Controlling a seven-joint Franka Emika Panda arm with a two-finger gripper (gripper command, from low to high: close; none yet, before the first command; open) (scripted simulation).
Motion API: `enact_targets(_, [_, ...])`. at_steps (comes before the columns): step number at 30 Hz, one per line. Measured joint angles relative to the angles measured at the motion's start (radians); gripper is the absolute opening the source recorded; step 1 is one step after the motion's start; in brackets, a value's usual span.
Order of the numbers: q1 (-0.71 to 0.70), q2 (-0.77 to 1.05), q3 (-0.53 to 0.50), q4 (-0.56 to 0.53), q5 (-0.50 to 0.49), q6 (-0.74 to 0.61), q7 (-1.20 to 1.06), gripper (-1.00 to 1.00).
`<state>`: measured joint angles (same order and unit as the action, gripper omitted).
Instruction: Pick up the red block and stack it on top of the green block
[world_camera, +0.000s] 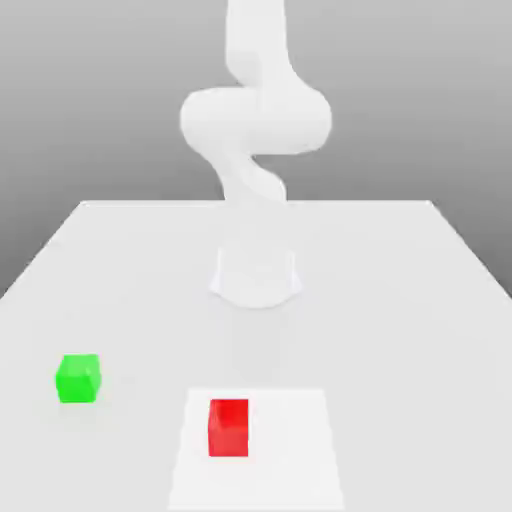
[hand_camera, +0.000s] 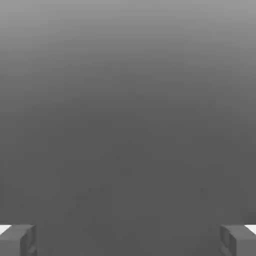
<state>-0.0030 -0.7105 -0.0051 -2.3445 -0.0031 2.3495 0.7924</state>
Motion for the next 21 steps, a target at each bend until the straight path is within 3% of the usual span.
enact_targets(21, [-0.033, 0.769, -0.042, -0.363, 0.012, 0.432, -0.091, 0.0])
